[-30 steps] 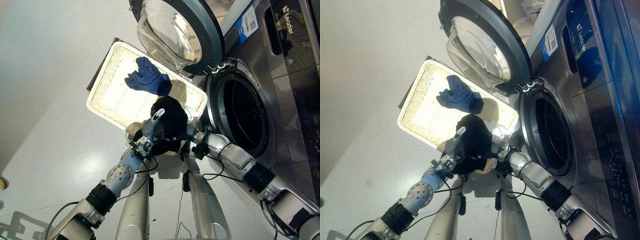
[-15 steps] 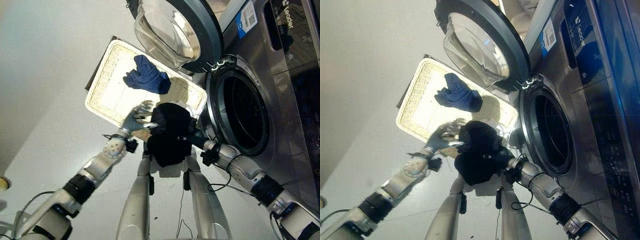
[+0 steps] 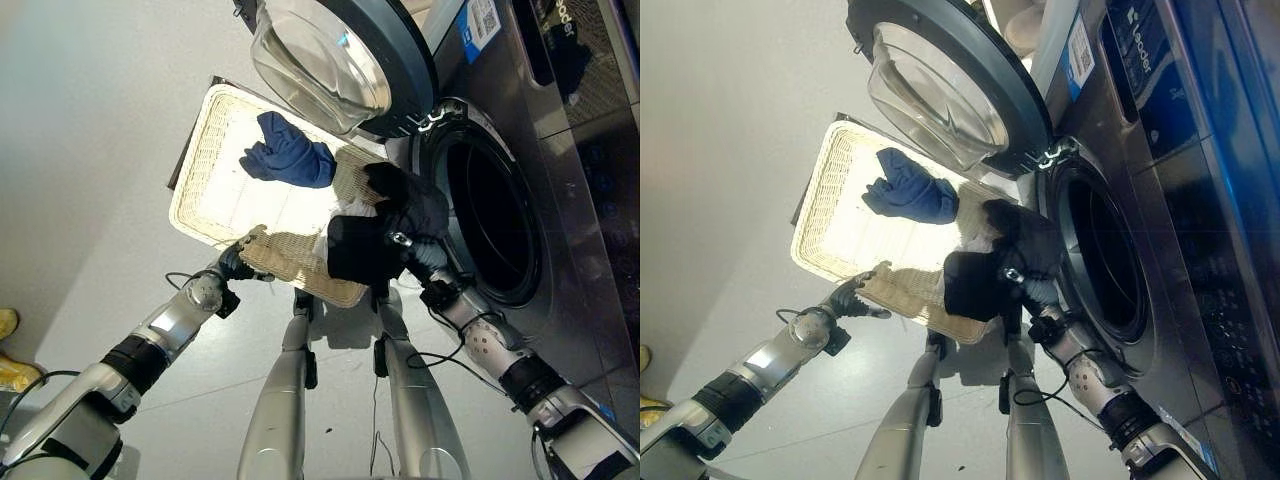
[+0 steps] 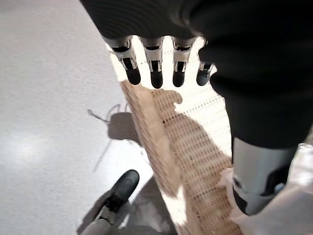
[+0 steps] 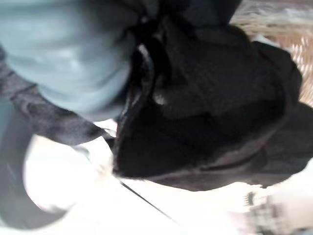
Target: Put the clothes into the washing machine.
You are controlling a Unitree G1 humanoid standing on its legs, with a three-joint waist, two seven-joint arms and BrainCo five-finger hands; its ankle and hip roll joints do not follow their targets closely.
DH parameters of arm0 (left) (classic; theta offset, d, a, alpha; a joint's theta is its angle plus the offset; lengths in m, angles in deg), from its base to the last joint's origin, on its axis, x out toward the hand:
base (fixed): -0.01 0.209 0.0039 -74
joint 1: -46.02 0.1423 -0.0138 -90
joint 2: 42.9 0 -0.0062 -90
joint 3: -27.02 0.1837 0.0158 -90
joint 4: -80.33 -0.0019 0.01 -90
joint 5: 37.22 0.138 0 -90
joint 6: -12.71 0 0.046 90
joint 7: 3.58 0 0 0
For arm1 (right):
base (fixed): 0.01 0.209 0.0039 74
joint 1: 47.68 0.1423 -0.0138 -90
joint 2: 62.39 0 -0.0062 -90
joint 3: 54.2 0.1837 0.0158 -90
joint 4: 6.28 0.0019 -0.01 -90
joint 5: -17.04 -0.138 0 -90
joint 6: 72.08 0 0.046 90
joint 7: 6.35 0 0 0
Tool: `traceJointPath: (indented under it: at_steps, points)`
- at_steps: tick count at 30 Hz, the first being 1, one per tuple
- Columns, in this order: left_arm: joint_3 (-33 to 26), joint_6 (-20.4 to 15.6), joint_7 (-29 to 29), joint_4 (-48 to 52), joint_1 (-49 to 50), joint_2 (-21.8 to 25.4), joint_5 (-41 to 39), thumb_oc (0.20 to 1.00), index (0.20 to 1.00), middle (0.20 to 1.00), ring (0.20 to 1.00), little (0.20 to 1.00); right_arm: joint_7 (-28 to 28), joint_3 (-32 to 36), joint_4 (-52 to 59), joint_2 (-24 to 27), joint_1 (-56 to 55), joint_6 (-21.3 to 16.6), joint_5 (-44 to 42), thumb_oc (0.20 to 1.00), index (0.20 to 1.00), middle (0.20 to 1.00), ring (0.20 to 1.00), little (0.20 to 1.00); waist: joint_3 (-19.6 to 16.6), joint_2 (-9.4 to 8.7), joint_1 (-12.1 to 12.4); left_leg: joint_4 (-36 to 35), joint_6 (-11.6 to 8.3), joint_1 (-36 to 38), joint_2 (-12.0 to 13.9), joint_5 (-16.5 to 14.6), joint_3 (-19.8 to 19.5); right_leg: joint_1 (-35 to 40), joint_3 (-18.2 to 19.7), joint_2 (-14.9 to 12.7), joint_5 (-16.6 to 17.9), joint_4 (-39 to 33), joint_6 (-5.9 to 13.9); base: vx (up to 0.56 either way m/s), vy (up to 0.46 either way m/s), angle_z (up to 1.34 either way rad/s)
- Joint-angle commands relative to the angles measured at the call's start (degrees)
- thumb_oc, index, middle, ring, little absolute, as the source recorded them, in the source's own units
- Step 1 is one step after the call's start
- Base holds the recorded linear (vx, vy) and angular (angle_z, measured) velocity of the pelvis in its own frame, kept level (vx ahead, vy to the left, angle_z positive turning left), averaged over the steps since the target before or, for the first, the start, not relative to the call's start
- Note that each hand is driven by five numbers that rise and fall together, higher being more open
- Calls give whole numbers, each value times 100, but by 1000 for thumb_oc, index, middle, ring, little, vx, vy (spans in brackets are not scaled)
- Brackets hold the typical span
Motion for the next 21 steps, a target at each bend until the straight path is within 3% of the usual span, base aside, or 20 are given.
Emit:
traceJointPath:
  at_steps: [1,3,4,5,6,9,10,12,13,14,15,16,18,20,21]
  points:
    - [-231,-574,615,-307,244,-439,-766,1000,1000,1000,1000,1000,320,330,220,-150,-173,-684,-1967,200,200,200,200,200,-122,321,-265,465,37,-179,-546,-376,302,-37,-239,51,-332,208,328,30,8,-8]
    - [-297,-781,749,-395,309,-505,-907,1000,1000,1000,1000,1000,384,469,72,-251,-179,-853,-2419,200,200,200,200,200,-122,365,-263,443,37,-164,-544,-372,327,-30,-231,44,-334,198,326,19,-5,-9]
    - [-474,-1137,998,-529,478,-635,-1191,1000,1000,1000,1000,1000,367,867,-68,-436,-140,-1374,-3254,200,200,200,200,200,-122,461,-251,410,33,-133,-545,-371,378,-25,-223,24,-338,186,333,18,-9,-8]
    - [-474,-1137,998,-529,478,-635,-1191,1000,1000,1000,1000,1000,367,867,-68,-436,-140,-1374,-3254,200,200,200,200,200,-122,461,-251,410,33,-133,-545,-371,378,-25,-223,24,-338,186,333,43,-45,-9]
    - [-654,-1494,1058,-689,663,-736,-1398,1000,1000,1000,1000,1000,46,1454,-23,-665,-48,-2069,-3254,200,200,200,200,200,-122,548,-220,396,29,-111,-546,-382,391,1,-243,-18,-346,178,343,36,-54,-1]
    - [-758,-1738,988,-915,808,-848,-1475,1000,1000,1000,1000,1000,-525,2090,69,-663,337,-2845,-3254,200,200,200,200,200,-122,626,-175,370,23,-72,-554,-387,385,43,-284,-59,-341,154,356,20,-68,-1]
    - [-816,-1861,889,-1103,863,-917,-1487,1000,1000,1000,1000,1000,-913,2485,57,-514,724,-3356,-3254,200,200,200,200,200,-122,663,-145,382,13,-123,-552,-362,399,8,-308,-89,-293,140,365,19,-84,-1]
    - [-832,-1892,845,-1170,881,-945,-1460,1000,1000,1000,1000,1000,-1076,2621,16,-431,859,-3567,-3254,200,200,200,200,200,-122,673,-135,389,10,-128,-551,-369,404,6,-316,-97,-291,140,371,13,-56,-1]
    - [-832,-1923,785,-1270,954,-995,-1407,1000,1000,1000,1000,1000,-1301,2881,-109,-256,1115,-3879,-3254,200,200,200,200,200,-122,682,-119,403,0,-82,-548,-418,405,54,-335,-115,-326,144,388,1,-77,-1]
    - [-814,-2041,746,-1358,1075,-1048,-1416,1000,1000,1000,1000,1000,-1703,3286,-435,281,1695,-4293,-3254,200,200,200,200,200,-122,712,-93,433,-1,-153,-550,-408,409,5,-333,-125,-277,128,390,17,-72,-1]
    - [-814,-2041,746,-1358,1075,-1048,-1416,1000,1000,1000,1000,1000,-1703,3286,-435,281,1695,-4293,-3254,200,200,200,200,200,-122,712,-93,433,-1,-153,-550,-408,409,5,-333,-125,-277,128,390,14,-54,1]
    - [-787,-2115,709,-1366,1233,-1061,-1393,1000,1000,1000,1000,1000,-1829,3582,-684,691,1966,-4690,-3254,200,200,200,200,200,-122,740,-82,454,-3,-152,-551,-443,399,5,-319,-117,-291,138,399,48,-20,-2]
    - [-784,-2128,665,-1335,1299,-1022,-1415,1000,1000,1000,1000,1000,-1933,3788,-727,910,2106,-4899,-3254,200,200,200,200,200,-122,752,-82,468,-2,-197,-557,-439,388,-36,-293,-107,-272,144,402,23,-32,-6]
    - [-766,-2054,560,-1233,1382,-897,-1425,1000,1000,1000,1000,1000,-2256,4053,-457,1228,2221,-5462,-3254,200,200,200,200,200,-122,736,-112,470,7,-247,-560,-444,382,-89,-255,-87,-234,123,421,2,-41,-8]
    - [-762,-2045,552,-1219,1390,-881,-1434,1000,1000,1000,1000,1000,-2284,4077,-368,1248,2225,-5562,-3254,200,200,200,200,200,-122,732,-116,467,9,-249,-561,-443,383,-92,-248,-82,-227,114,421,25,-23,-4]
